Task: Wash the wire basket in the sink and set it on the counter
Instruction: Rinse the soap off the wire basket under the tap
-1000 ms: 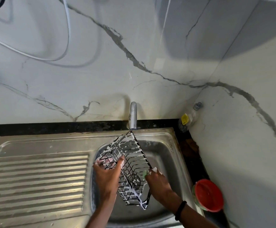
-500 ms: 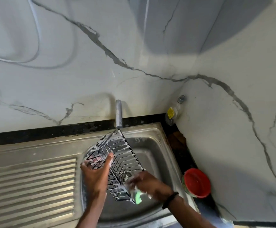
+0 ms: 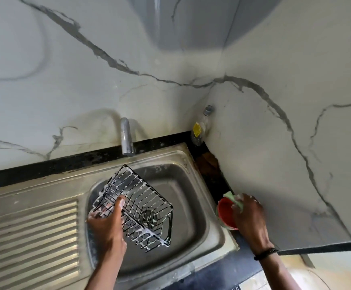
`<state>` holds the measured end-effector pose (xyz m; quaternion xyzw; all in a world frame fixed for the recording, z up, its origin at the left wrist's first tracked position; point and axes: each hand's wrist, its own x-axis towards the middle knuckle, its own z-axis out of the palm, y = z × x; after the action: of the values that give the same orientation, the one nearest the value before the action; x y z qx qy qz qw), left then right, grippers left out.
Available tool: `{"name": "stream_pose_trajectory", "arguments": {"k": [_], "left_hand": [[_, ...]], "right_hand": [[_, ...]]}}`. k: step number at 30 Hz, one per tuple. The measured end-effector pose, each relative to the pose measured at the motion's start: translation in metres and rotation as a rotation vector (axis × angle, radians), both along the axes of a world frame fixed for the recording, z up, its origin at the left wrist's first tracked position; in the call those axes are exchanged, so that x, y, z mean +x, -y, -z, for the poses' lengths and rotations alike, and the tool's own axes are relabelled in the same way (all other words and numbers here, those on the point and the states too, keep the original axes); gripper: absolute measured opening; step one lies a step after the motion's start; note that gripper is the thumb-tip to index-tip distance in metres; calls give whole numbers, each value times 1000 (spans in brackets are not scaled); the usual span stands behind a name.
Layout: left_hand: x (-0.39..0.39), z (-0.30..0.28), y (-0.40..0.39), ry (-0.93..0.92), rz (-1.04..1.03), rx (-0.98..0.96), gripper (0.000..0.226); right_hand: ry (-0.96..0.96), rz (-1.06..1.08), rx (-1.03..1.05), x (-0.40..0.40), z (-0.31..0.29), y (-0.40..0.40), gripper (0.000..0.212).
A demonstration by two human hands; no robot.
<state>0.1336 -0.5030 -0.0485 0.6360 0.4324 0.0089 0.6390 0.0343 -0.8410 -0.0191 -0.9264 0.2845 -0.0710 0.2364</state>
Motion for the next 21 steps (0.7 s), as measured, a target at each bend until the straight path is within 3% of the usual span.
{"name": "stream_pose_trajectory", "arguments": {"k": [3,5,7,10,14,16,19,21], "left_hand": [[2,1,-4,9,-47,-12,121],[3,-1,-8,4,-73,-40,112],[4,-1,-12,-4,-87,-69,109],[3,1,-14,7,-103,-105,114],[0,2,-15,5,-131,-159,115],[-4,9,-22,-17,-151,-199,106],[-7,15,-32,-51,-180,-212,93],[-7,16,-37,-75,-217,-221,88]], "right_hand": [[-35,-104,-5,2,9,-10,15],[-56,-79,32,4,8,-15,7],[-90,-31,36,6,6,-19,12],[-88,-56,-9,21,-5,-27,11],[-237,-342,157,97,-20,-72,37],[-301,-506,208,145,-17,-105,40],[-328,-661,509,199,-21,-159,38],[-330,-764,566,226,-28,-195,33]]}}
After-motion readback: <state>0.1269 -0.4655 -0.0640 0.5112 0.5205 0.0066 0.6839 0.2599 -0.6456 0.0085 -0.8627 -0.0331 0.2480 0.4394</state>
